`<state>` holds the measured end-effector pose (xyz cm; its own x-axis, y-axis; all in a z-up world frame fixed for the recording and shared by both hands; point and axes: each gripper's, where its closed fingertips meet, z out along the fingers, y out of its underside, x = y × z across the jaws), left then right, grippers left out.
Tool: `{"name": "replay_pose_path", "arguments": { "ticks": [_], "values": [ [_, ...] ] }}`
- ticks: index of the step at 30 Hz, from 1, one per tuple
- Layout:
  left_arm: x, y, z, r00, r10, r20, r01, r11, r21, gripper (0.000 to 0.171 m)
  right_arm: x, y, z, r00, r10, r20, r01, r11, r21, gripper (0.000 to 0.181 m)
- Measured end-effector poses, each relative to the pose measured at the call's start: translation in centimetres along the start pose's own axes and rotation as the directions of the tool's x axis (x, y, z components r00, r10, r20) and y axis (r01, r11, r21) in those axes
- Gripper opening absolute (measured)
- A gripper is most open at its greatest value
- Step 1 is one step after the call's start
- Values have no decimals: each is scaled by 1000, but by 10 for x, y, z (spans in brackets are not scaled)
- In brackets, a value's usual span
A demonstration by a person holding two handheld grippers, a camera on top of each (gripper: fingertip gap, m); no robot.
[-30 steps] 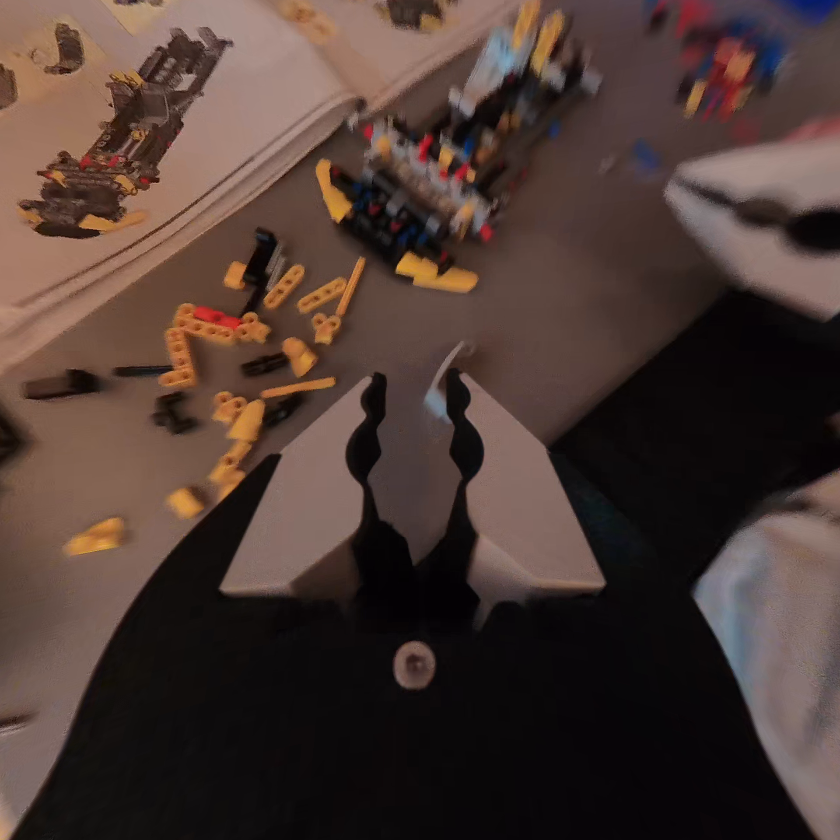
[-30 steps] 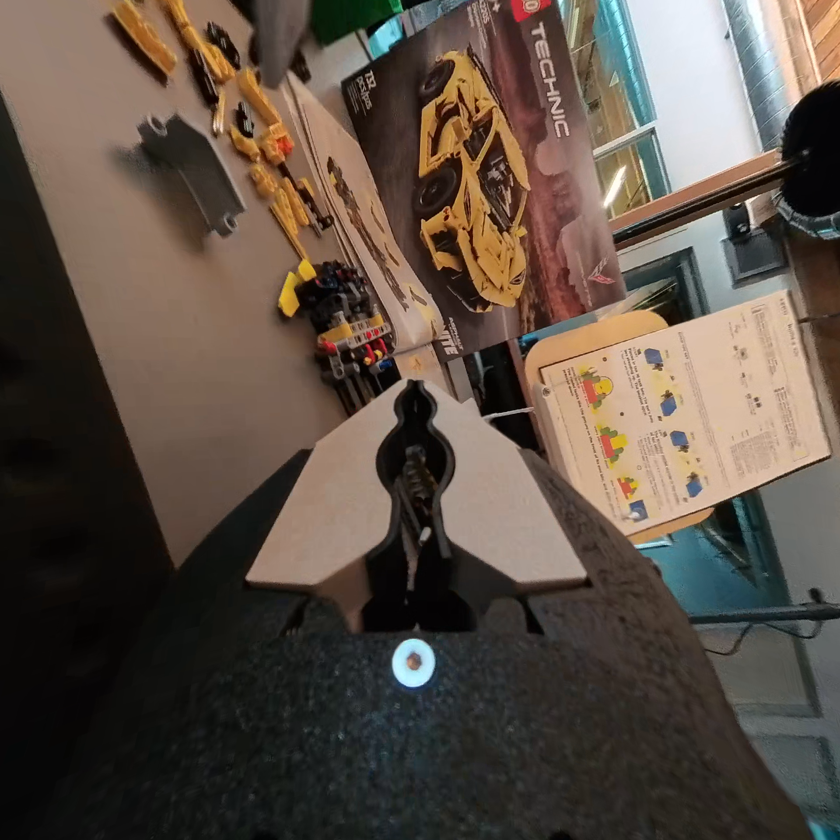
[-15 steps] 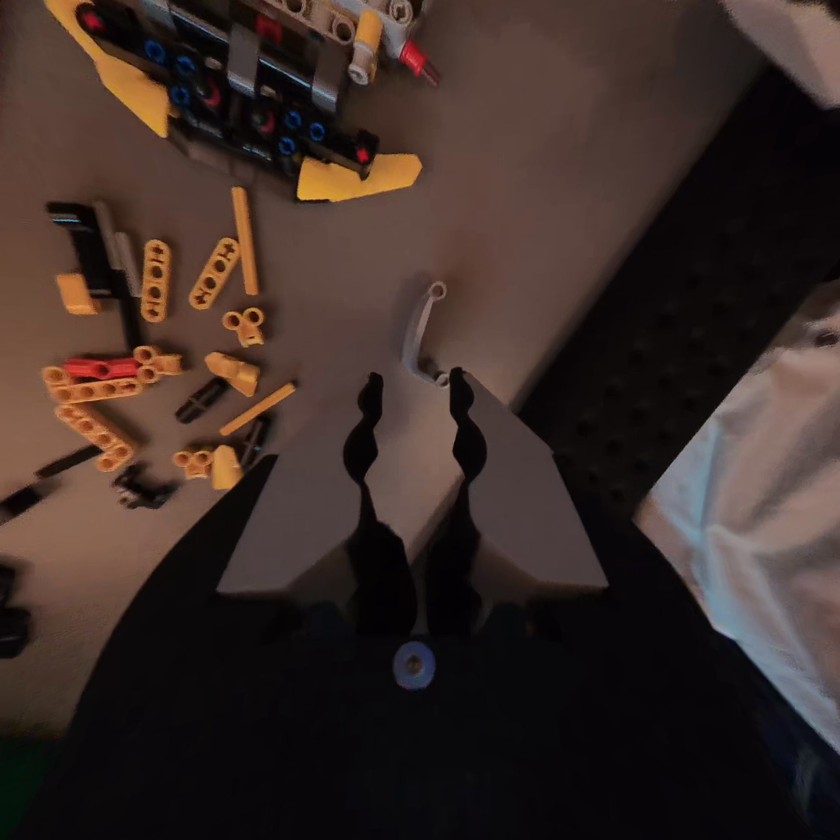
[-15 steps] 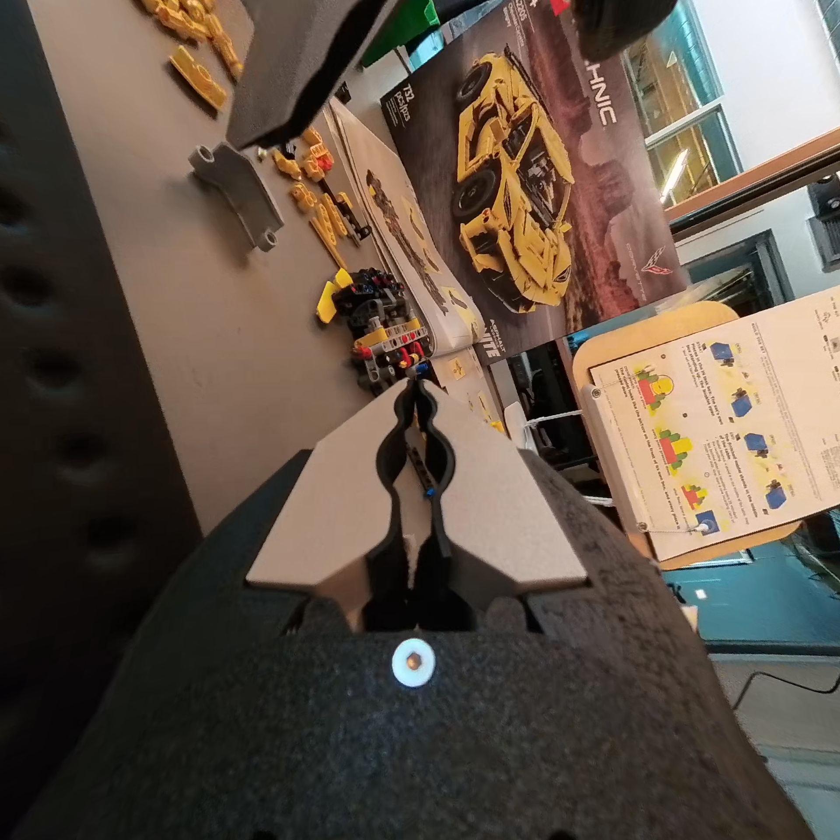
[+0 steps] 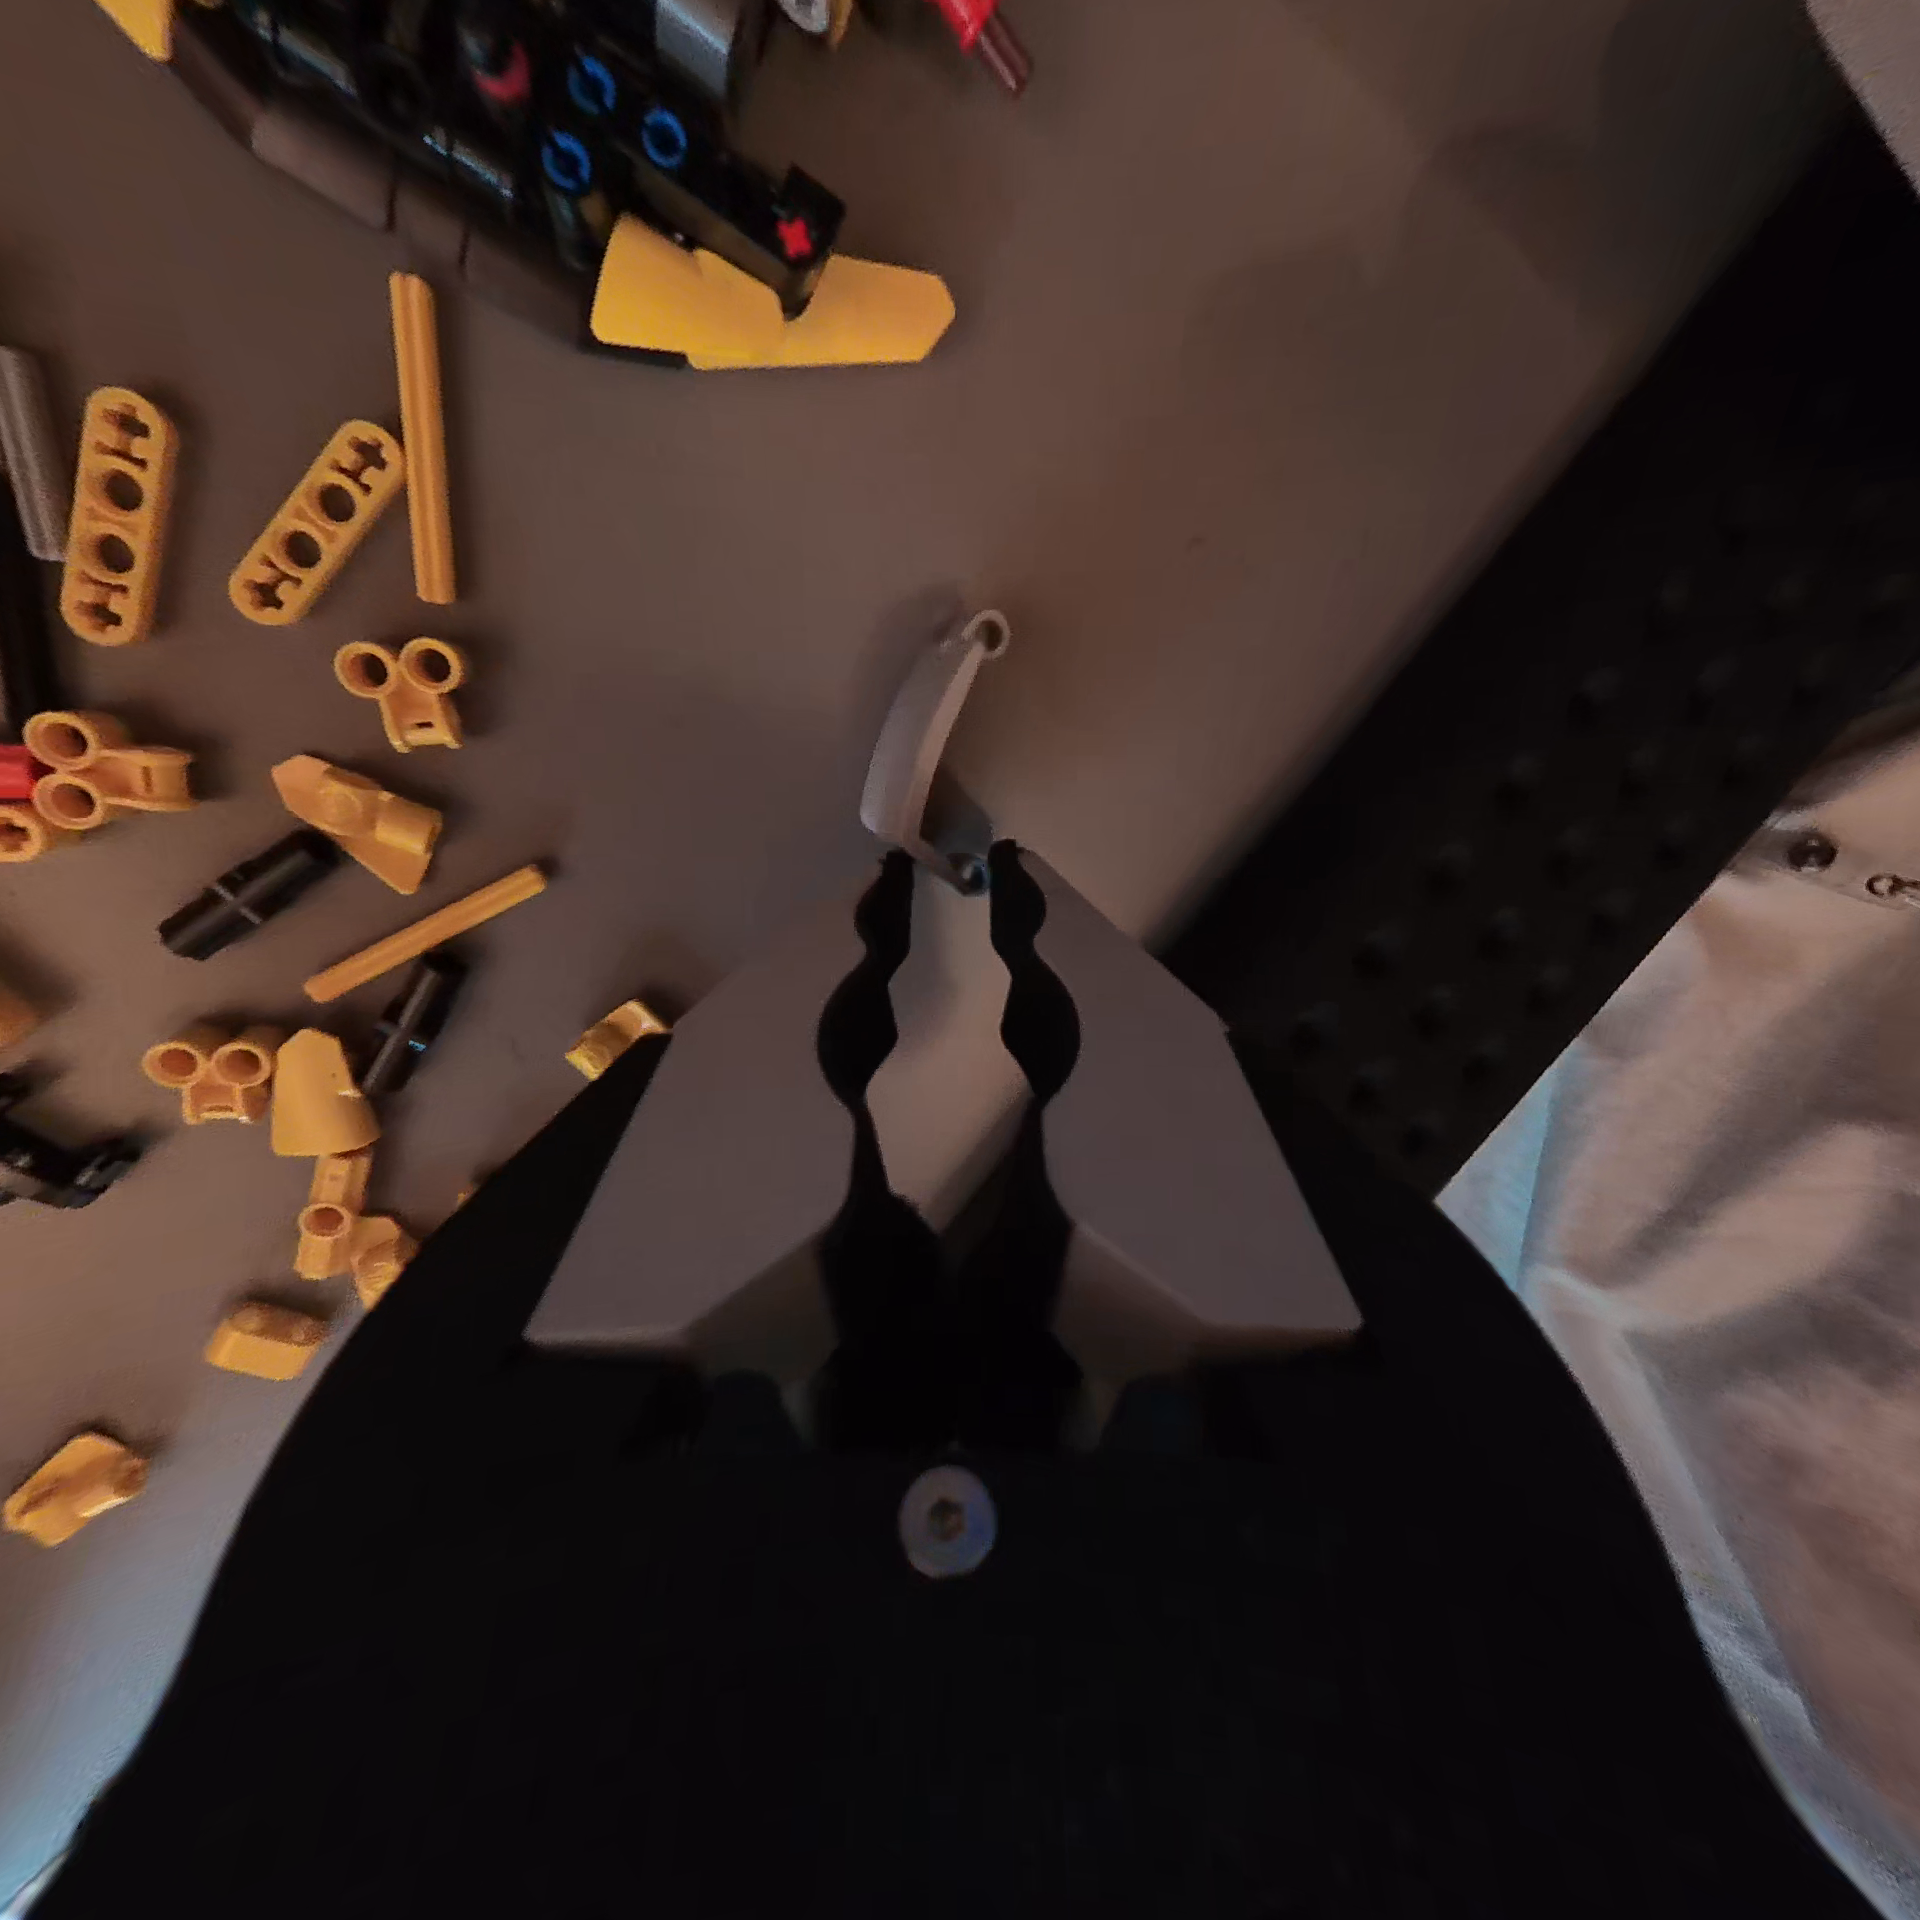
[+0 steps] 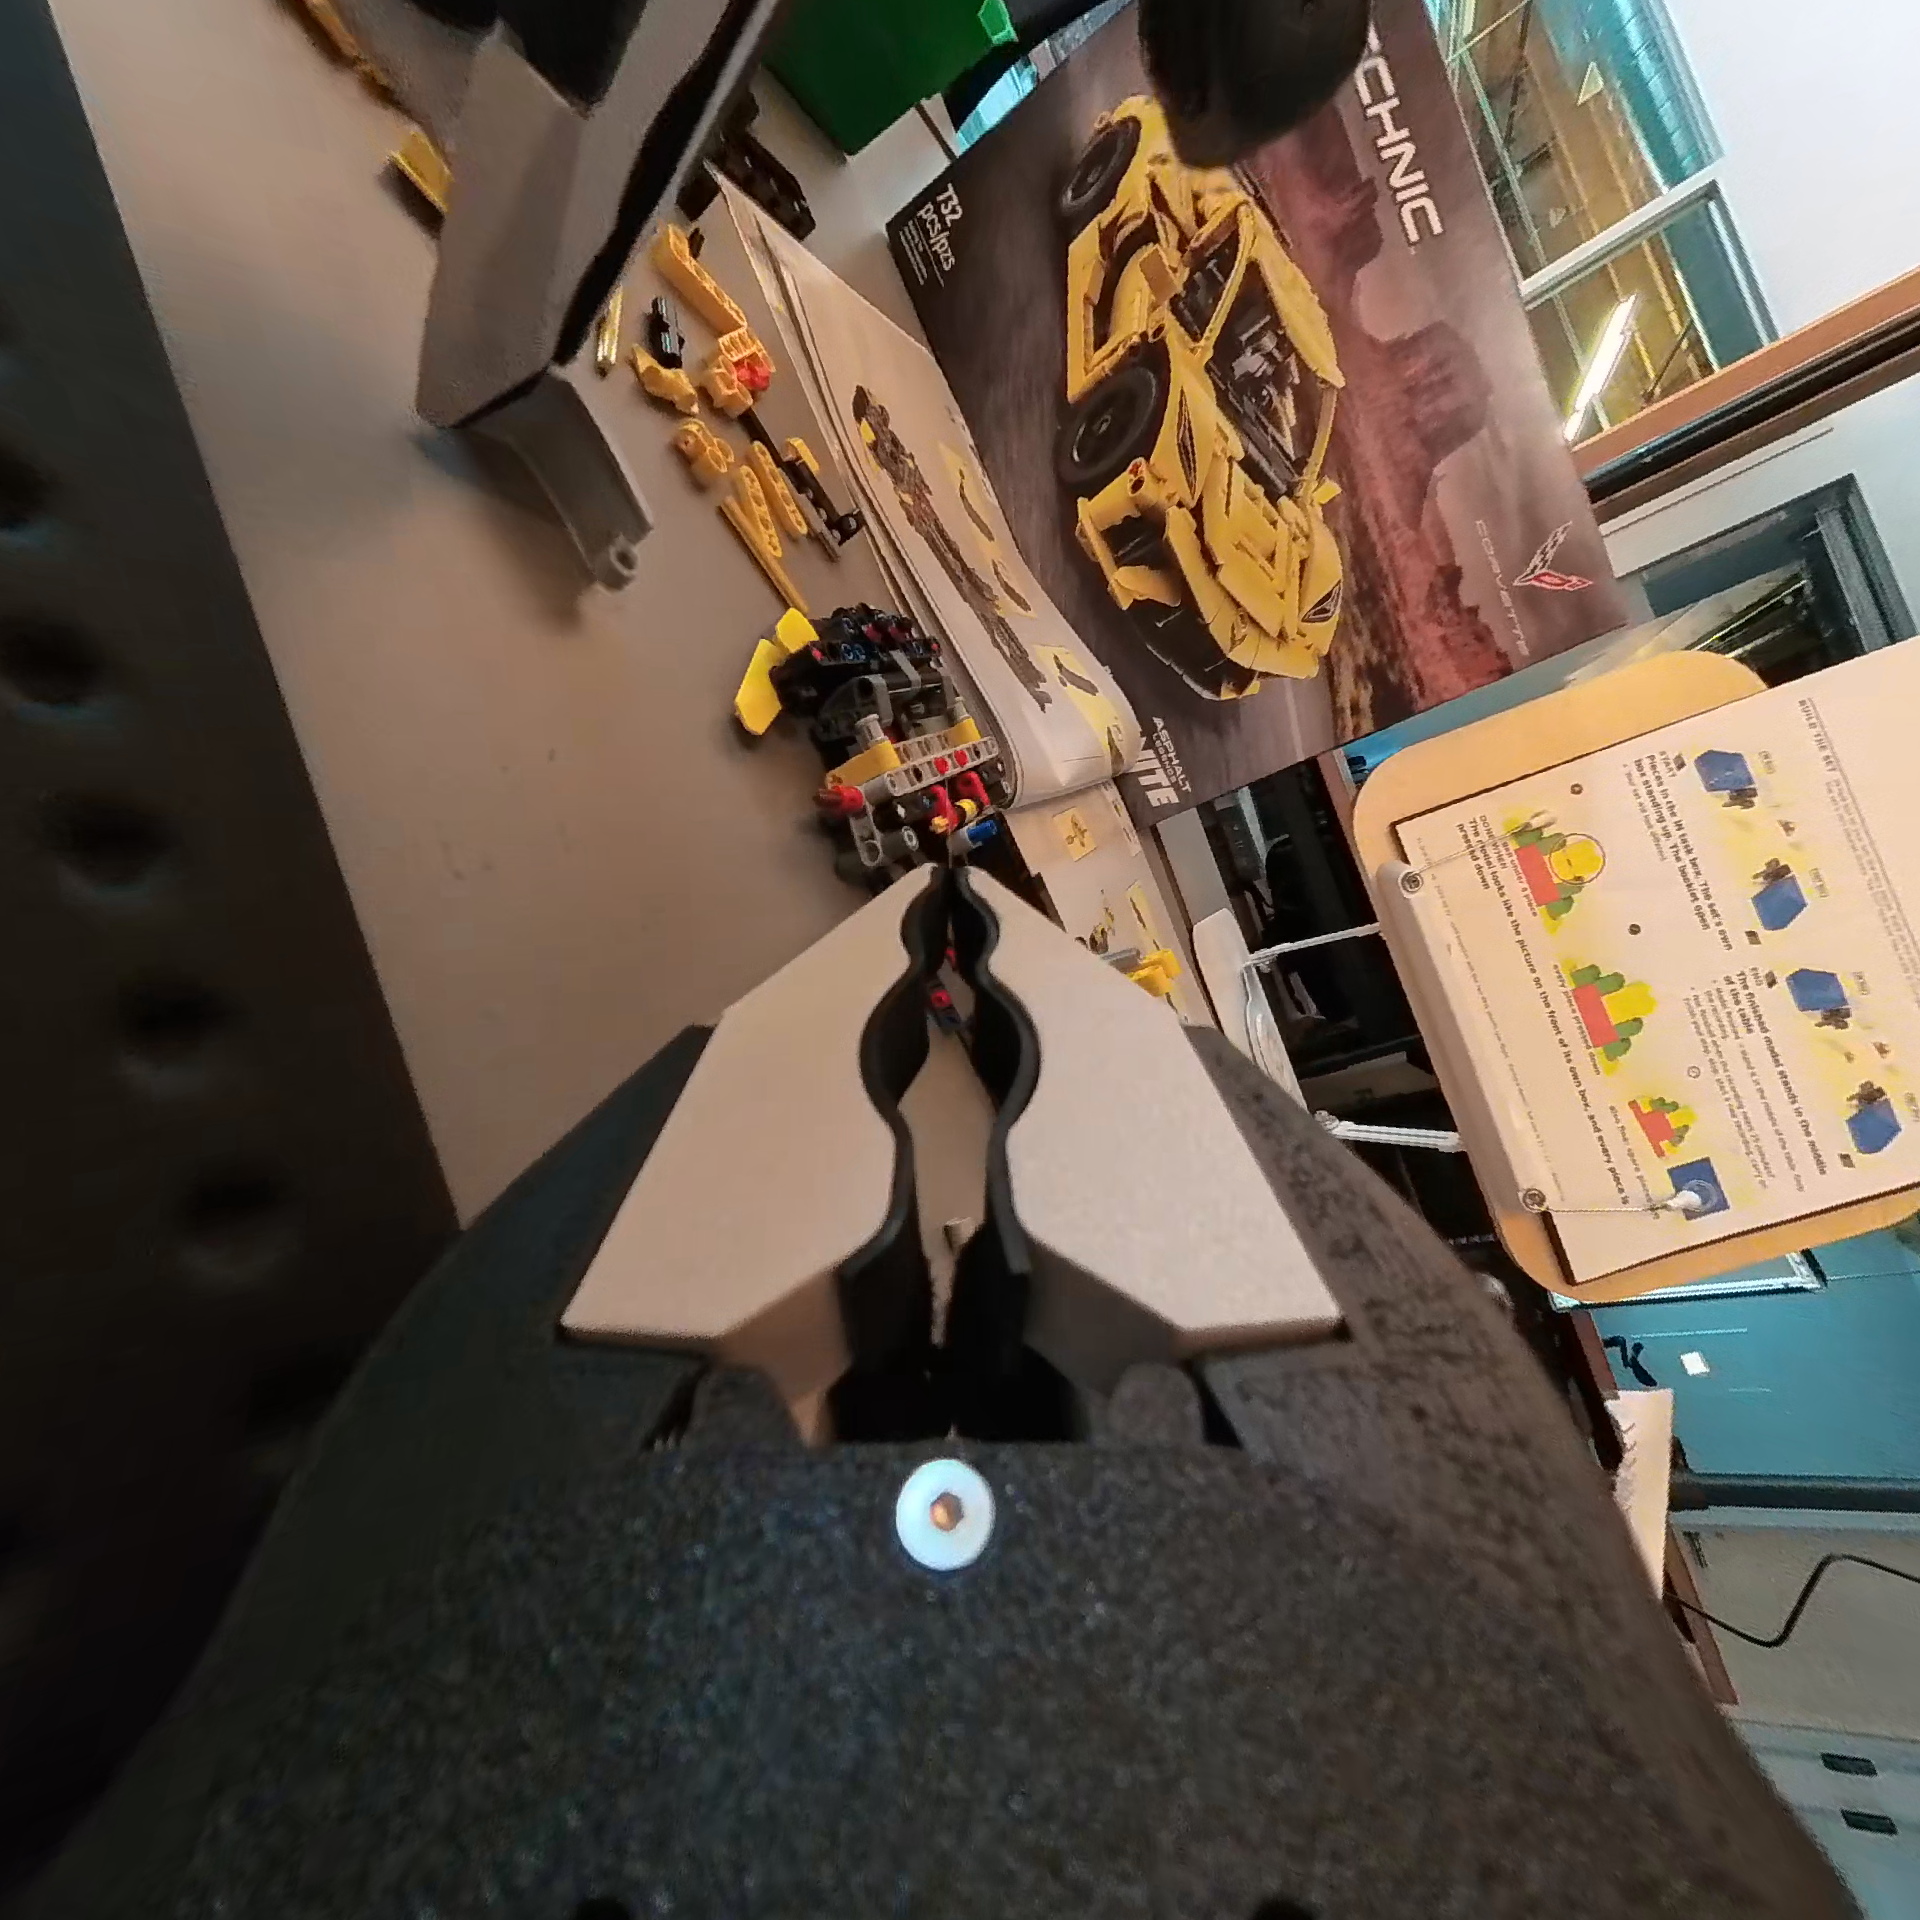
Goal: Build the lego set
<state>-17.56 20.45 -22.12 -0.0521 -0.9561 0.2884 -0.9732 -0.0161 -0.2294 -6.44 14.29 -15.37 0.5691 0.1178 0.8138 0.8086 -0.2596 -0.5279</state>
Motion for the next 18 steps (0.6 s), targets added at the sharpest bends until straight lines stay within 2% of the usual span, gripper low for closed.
{"name": "replay_pose_path", "arguments": {
  "ticks": [5, 7, 9, 11, 14, 16, 18],
  "values": [
    [8, -9, 0, 998, -54, -20, 57, 989, 137, 6, -1, 1, 1, 1000, -2, 7, 2, 1000, -7, 0],
    [21, -20, -2, 985, -108, -134, 138, 961, 241, 5, 0, 1, 1, 1000, -1, 3, 1, 1000, -7, 0],
    [35, -34, -8, 942, -154, -298, 254, 908, 333, 5, 1, 2, 1, 1000, 6, 1, -6, 1000, -8, 0],
    [46, -51, -19, 861, -178, -477, 392, 829, 399, 5, 3, 2, 1, 1000, 13, -9, -13, 1000, -6, 0],
    [54, -74, -40, 683, -185, -706, 616, 666, 421, 5, 12, -3, -4, 997, 63, -34, -62, 998, 23, 0],
    [56, -86, -49, 581, -165, -797, 714, 573, 402, 4, 18, -6, -8, 990, 134, -32, -133, 990, 53, 0],
    [57, -94, -51, 534, -157, -831, 764, 511, 394, 4, 27, -6, -11, 980, 191, -47, -188, 980, 72, 0]
  ]
}}
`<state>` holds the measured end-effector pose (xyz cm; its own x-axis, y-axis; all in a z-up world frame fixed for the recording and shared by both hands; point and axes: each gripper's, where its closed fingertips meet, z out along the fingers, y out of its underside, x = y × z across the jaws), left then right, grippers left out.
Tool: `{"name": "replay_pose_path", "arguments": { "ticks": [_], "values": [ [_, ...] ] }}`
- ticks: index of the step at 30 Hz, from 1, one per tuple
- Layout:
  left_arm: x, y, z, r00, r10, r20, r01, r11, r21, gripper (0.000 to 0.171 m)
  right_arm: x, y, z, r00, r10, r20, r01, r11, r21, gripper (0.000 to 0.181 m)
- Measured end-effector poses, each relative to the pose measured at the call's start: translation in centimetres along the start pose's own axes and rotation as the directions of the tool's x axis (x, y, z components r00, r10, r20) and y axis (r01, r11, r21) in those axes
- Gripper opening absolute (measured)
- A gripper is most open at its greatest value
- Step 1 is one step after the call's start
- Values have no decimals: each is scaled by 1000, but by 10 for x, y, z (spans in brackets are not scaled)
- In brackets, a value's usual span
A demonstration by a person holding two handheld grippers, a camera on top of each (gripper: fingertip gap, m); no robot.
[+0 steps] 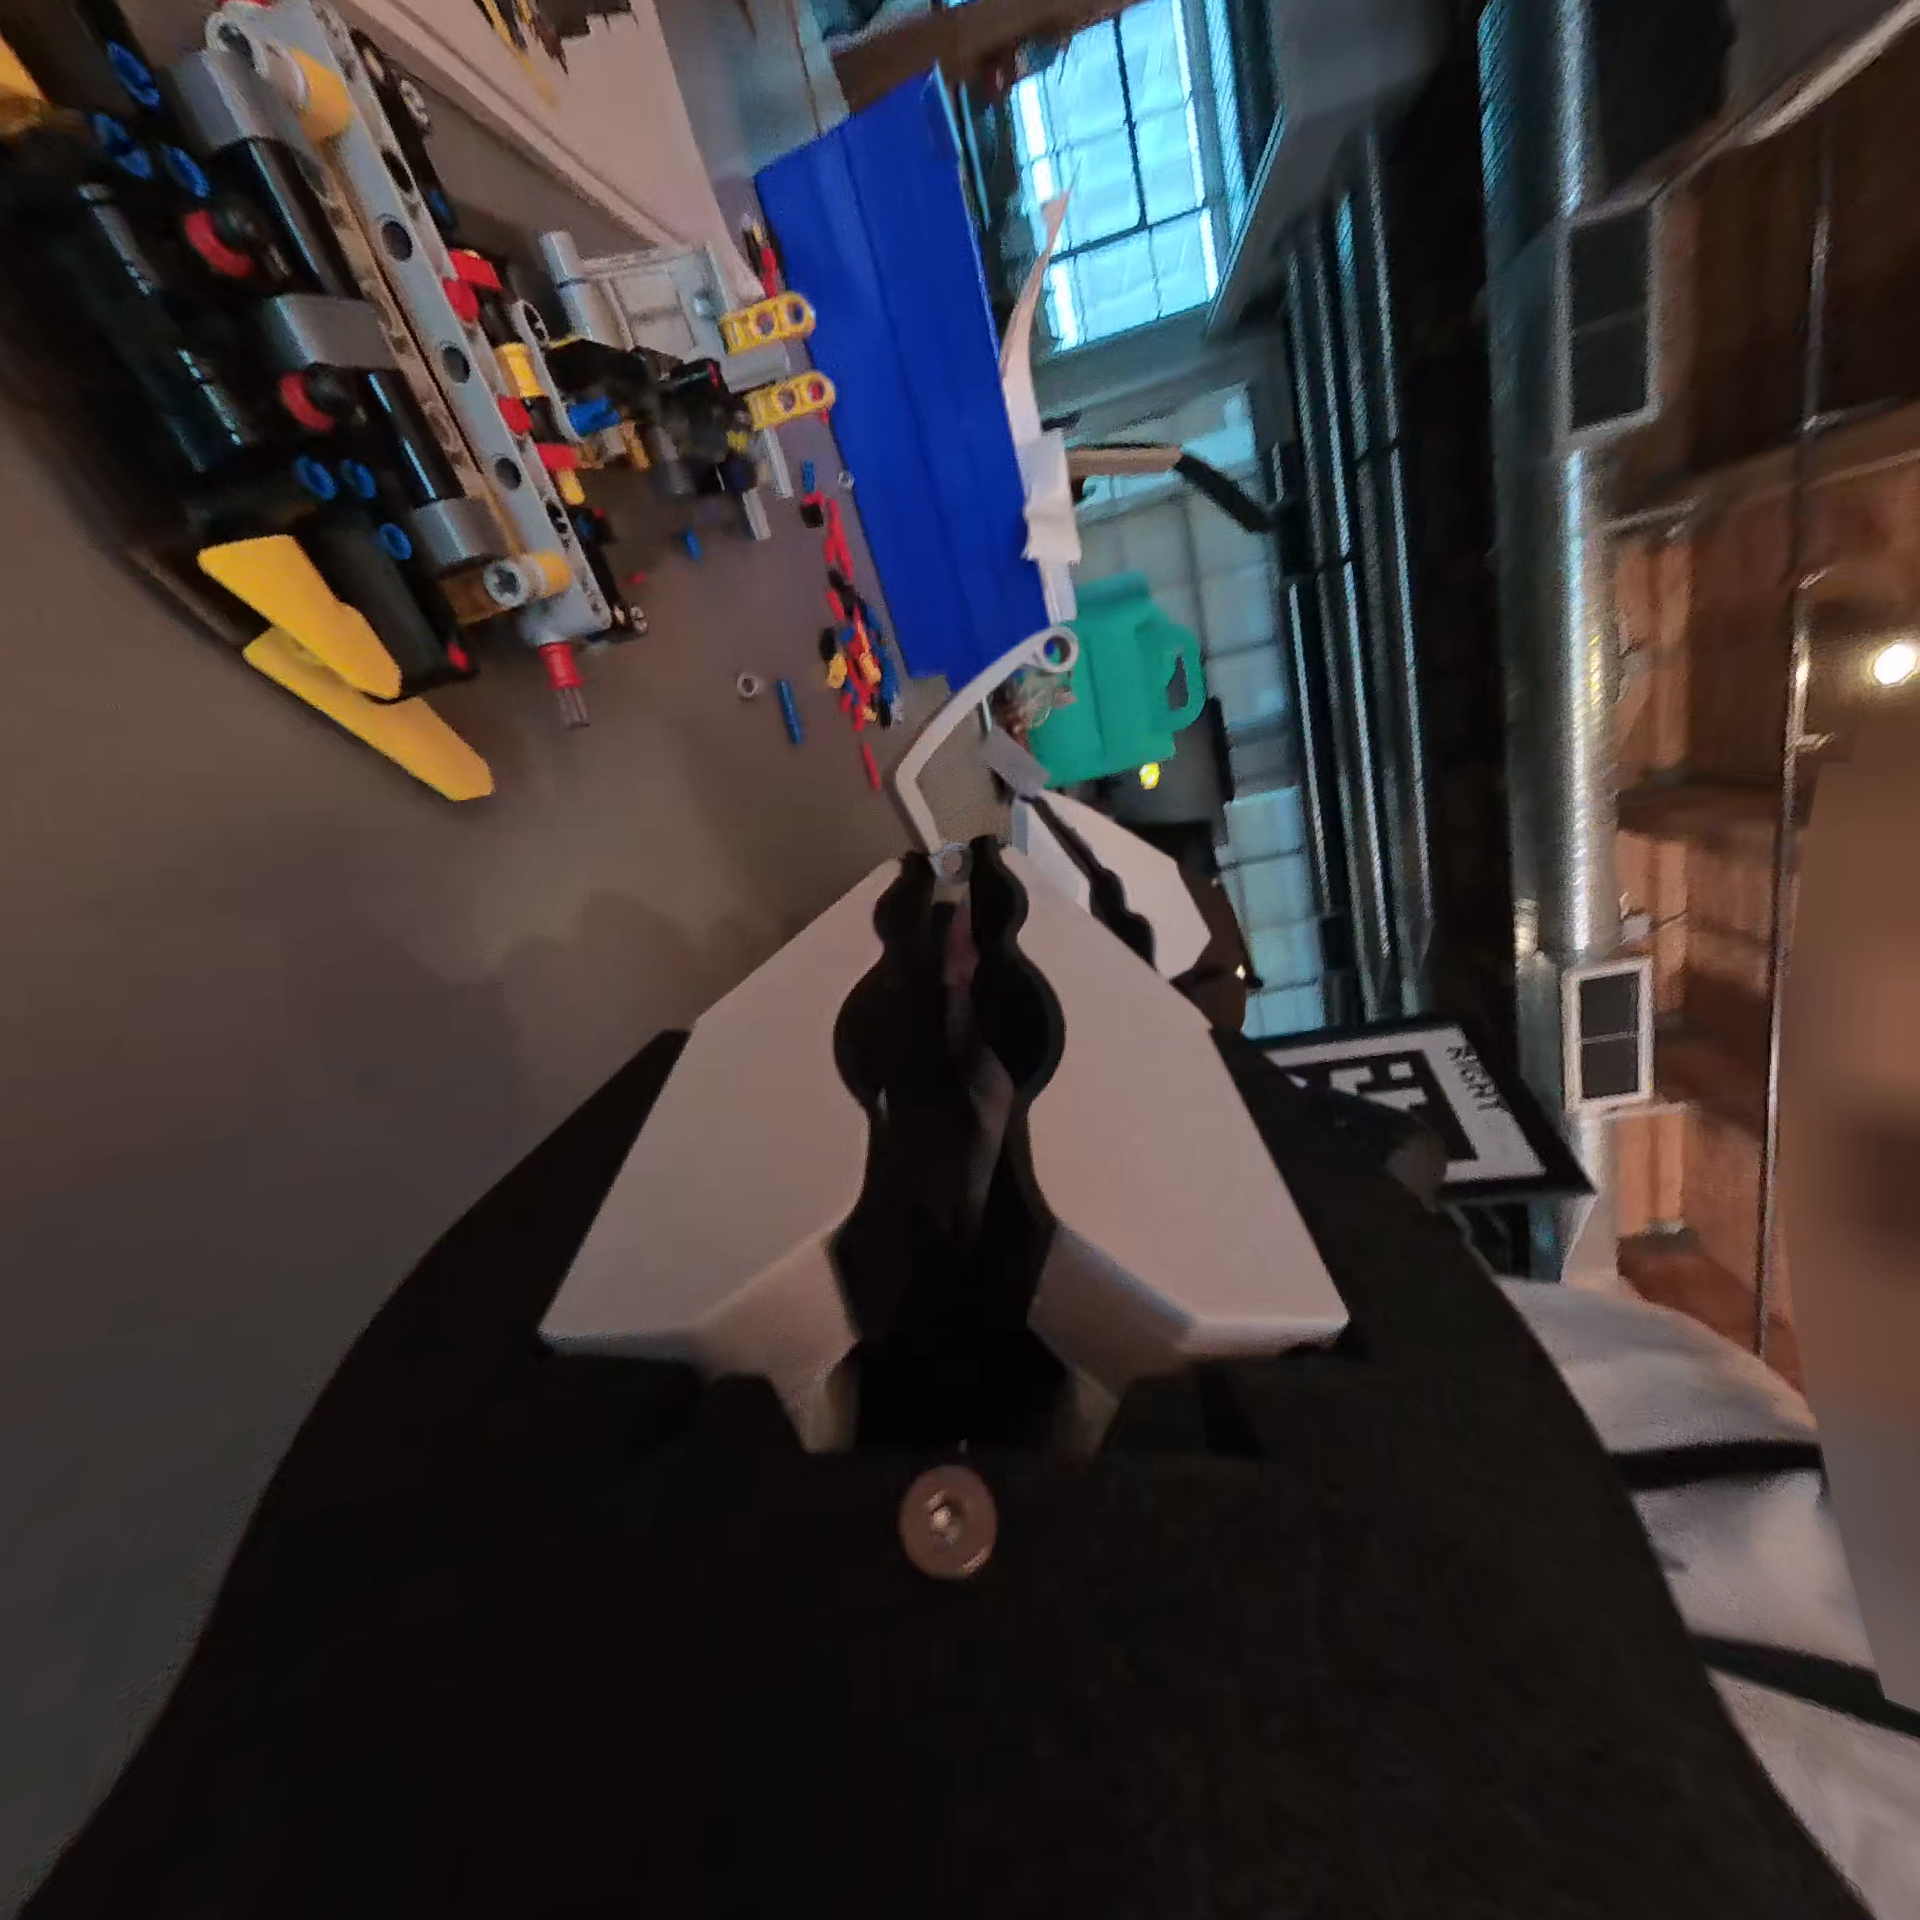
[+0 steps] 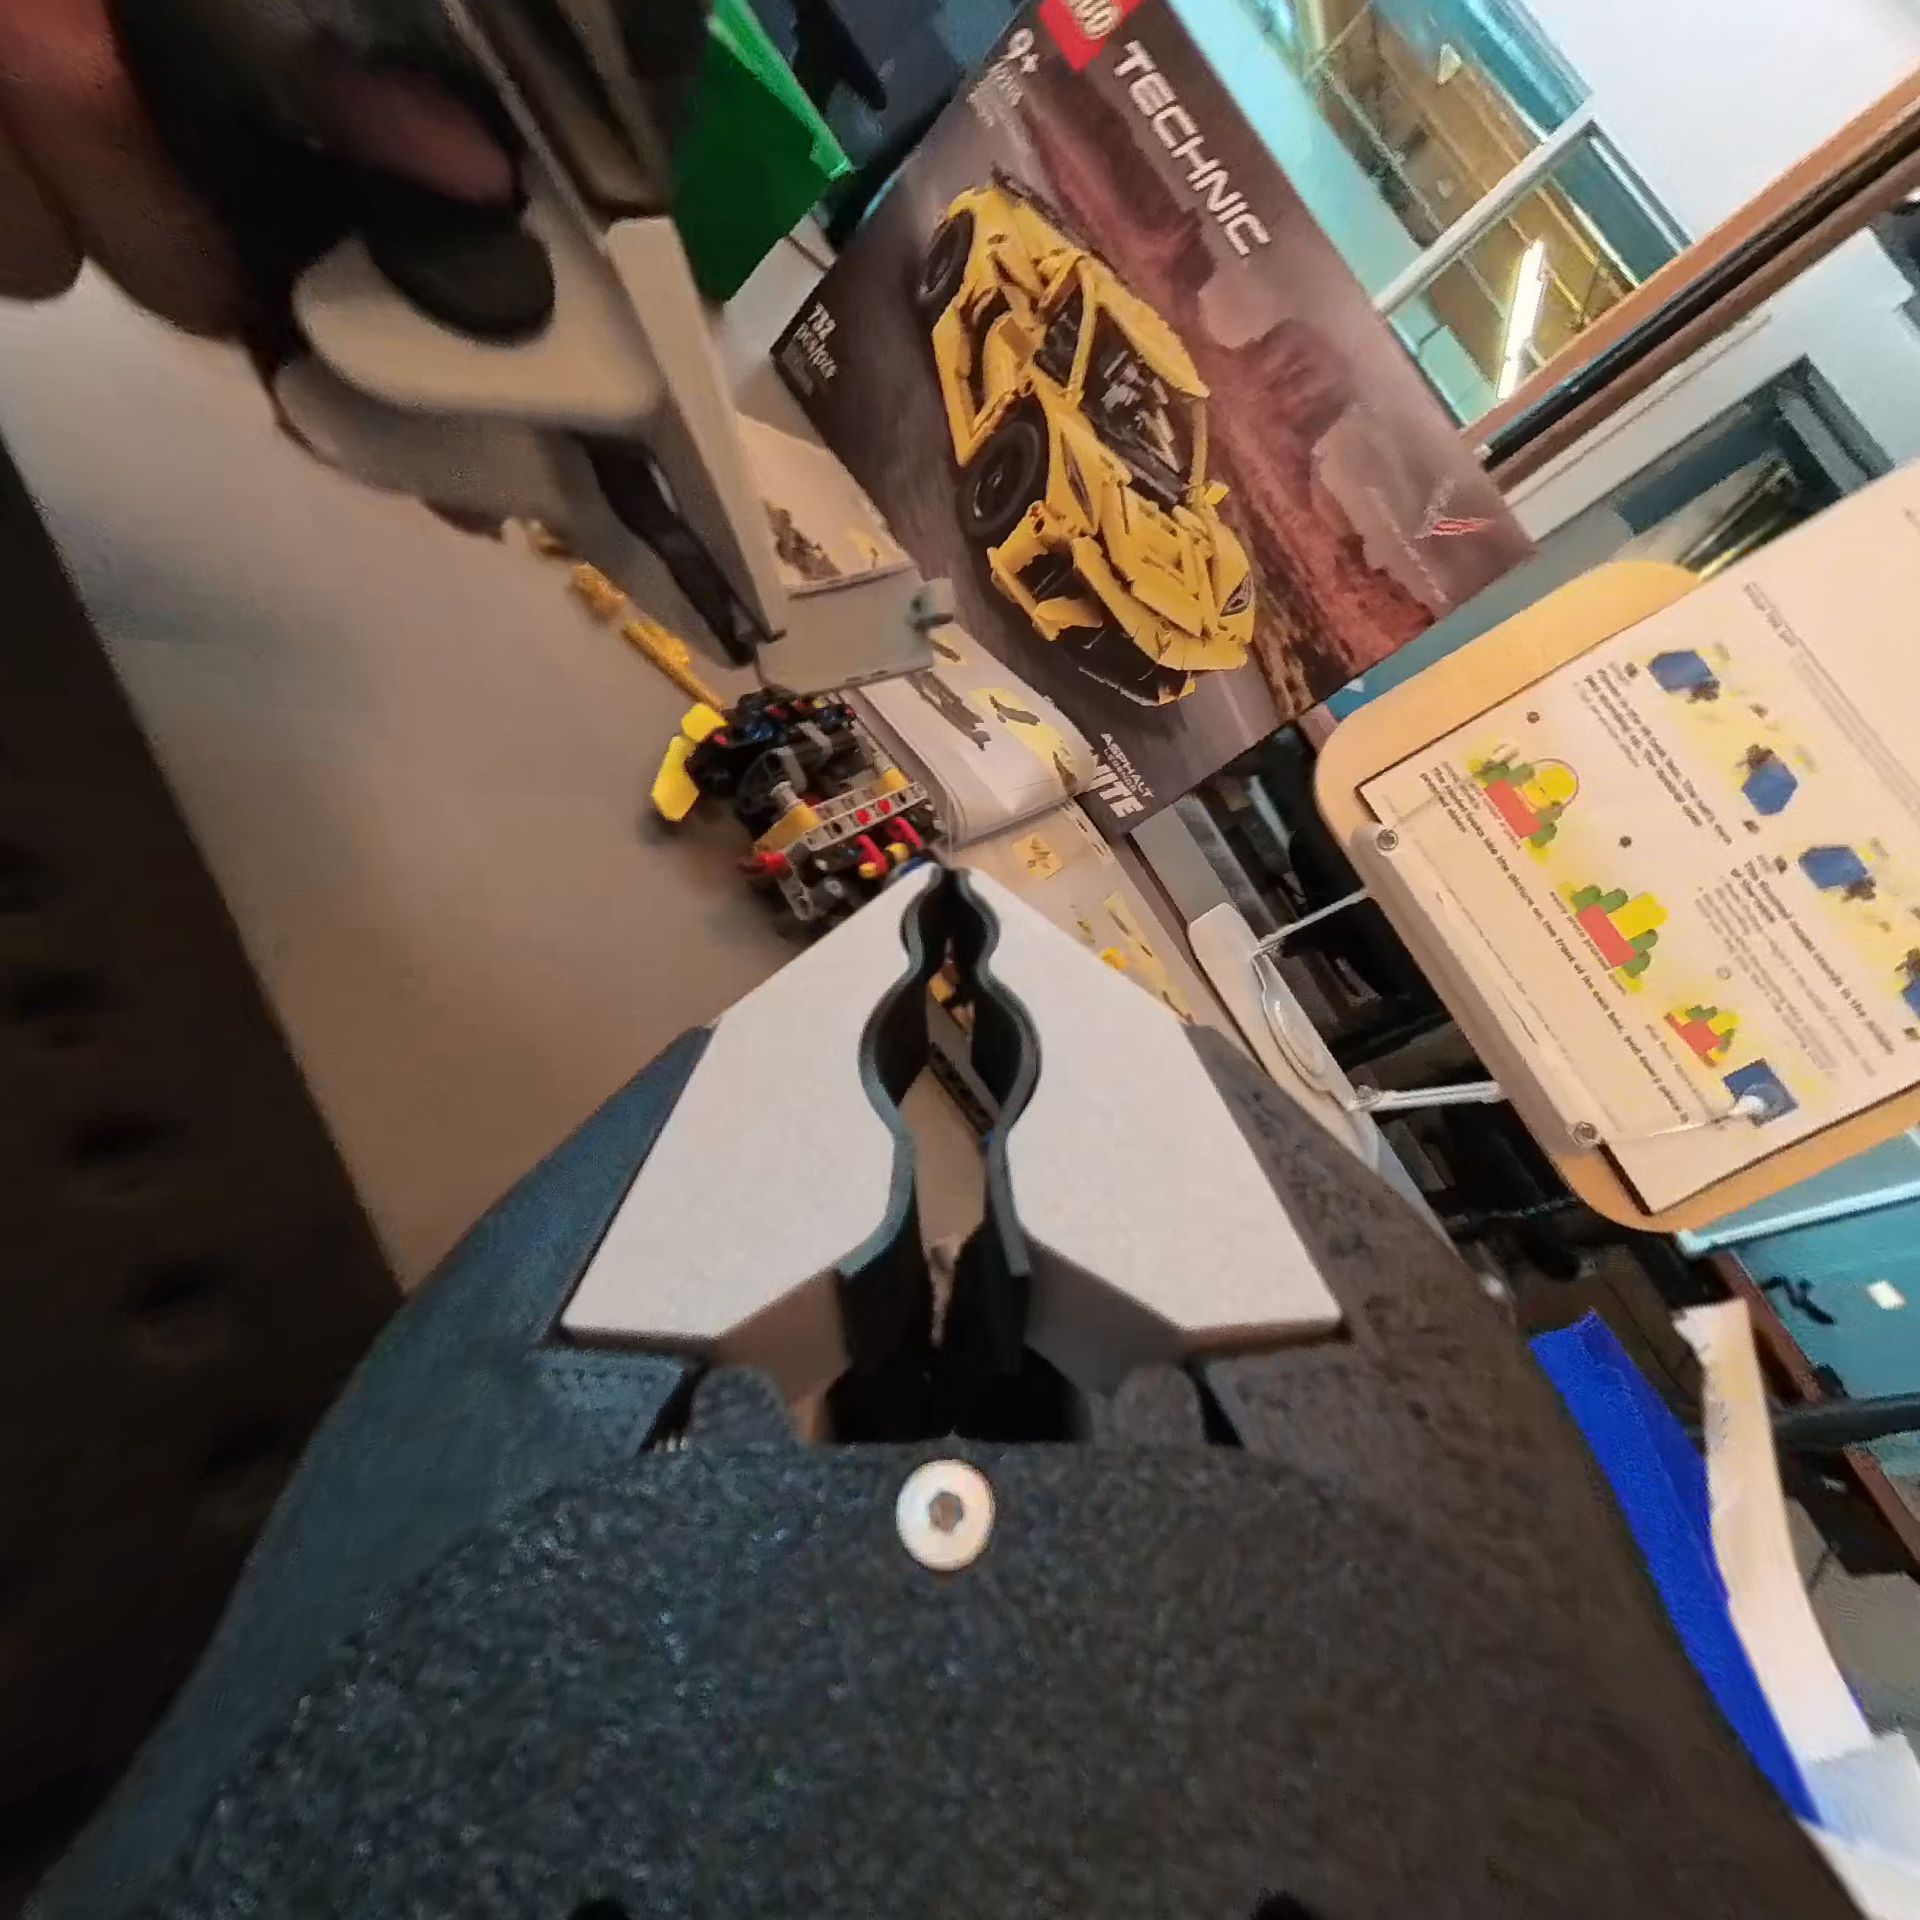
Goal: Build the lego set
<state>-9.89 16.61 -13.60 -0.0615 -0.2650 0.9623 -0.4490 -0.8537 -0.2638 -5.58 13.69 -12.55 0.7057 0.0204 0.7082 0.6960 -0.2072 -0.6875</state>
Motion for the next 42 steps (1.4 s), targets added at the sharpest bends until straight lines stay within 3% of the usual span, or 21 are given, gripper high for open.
{"name": "replay_pose_path", "arguments": {
  "ticks": [5, 13, 25, 29, 31, 32, 33, 35, 37, 42],
  "values": [
    [2, -8, 7, 994, -104, -46, 109, 984, 143, 5, 10, -4, -5, 986, -111, -121, 111, 994, -9, 0],
    [-8, -8, 9, 990, -134, -37, 139, 967, 215, 5, 11, -3, -4, 985, -121, -122, 121, 993, -8, 0],
    [-7, 1, 18, 998, -38, 44, 30, 985, 170, 5, 24, 2, -6, 993, 89, -79, -86, 996, 35, 0],
    [-16, 27, 10, 985, 12, 175, -14, 1000, 9, 5, 30, 5, -7, 985, 160, -66, -157, 986, 49, 0],
    [-35, 42, -10, 928, 139, 345, -97, 986, -138, 5, 30, 5, -7, 982, 179, -54, -176, 983, 50, 0],
    [-50, 45, -25, 851, 266, 454, -171, 956, -238, 5, 30, 5, -7, 982, 182, -51, -179, 982, 52, 0],
    [-64, 44, -42, 733, 403, 549, -237, 907, -349, 5, 29, 5, -6, 982, 183, -47, -180, 982, 53, 0],
    [-79, 45, -66, 532, 591, 606, -269, 797, -541, 5, 26, 6, -4, 983, 180, -33, -178, 983, 44, 0],
    [-79, 50, -69, 488, 642, 592, -257, 754, -605, 5, 25, 7, -4, 985, 171, -31, -170, 985, 41, 0],
    [-76, 60, -61, 496, 638, 588, -237, 751, -616, 10, 24, 8, -3, 986, 163, -27, -162, 986, 34, 0]
  ]
}}
